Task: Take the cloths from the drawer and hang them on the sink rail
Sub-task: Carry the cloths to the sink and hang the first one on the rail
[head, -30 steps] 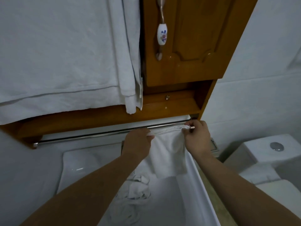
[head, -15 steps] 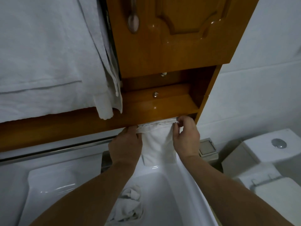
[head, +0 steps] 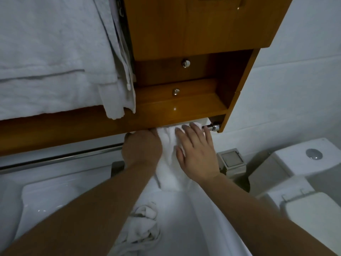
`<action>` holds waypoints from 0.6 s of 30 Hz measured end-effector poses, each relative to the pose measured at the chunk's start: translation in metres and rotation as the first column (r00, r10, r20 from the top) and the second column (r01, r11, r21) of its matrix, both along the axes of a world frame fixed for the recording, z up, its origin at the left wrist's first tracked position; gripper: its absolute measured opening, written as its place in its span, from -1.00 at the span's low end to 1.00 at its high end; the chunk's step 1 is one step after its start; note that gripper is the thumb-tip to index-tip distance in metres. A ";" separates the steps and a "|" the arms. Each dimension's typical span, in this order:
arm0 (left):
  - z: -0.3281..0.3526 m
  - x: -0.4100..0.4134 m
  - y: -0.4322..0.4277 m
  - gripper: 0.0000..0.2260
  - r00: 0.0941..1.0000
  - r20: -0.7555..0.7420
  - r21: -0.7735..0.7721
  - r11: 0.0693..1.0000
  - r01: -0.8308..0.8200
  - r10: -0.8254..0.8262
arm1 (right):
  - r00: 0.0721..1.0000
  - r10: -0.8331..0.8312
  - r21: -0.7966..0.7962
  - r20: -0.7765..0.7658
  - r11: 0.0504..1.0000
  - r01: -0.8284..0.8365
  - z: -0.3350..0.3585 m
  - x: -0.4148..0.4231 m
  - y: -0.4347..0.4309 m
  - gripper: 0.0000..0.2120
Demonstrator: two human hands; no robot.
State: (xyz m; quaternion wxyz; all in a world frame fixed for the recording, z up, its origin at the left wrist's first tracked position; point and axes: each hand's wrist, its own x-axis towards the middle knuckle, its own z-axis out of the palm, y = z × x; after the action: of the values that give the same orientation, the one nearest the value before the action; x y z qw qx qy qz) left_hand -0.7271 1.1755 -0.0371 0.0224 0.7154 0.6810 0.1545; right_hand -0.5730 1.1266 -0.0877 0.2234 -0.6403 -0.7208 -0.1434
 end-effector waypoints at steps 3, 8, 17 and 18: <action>0.003 -0.018 0.009 -0.51 0.997 -0.068 0.036 0.998 0.043 -0.041 | 0.999 -0.051 -0.117 0.005 0.992 0.051 0.015 -0.005 0.011 -0.46; 0.000 -0.043 -0.004 -0.46 0.934 -0.352 0.067 0.993 0.095 -0.065 | 0.990 -0.142 -0.359 -0.004 0.924 0.131 0.045 0.005 0.037 -0.40; -0.022 -0.130 0.023 -0.29 0.894 -0.341 0.141 0.924 0.354 -0.291 | 0.962 -0.218 -0.330 -0.162 0.931 0.155 0.056 -0.001 0.077 -0.78; -0.022 -0.131 0.025 -0.36 0.884 -0.369 0.154 0.920 0.361 -0.285 | 0.964 -0.205 -0.316 -0.169 0.938 0.144 0.055 -0.001 0.079 -0.76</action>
State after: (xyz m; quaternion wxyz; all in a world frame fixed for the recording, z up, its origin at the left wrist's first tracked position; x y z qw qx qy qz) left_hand -0.8584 1.2001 -0.0586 -0.1484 0.8332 0.5239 0.0966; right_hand -0.5743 1.2053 -0.0330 0.1805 -0.7397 -0.6482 0.0136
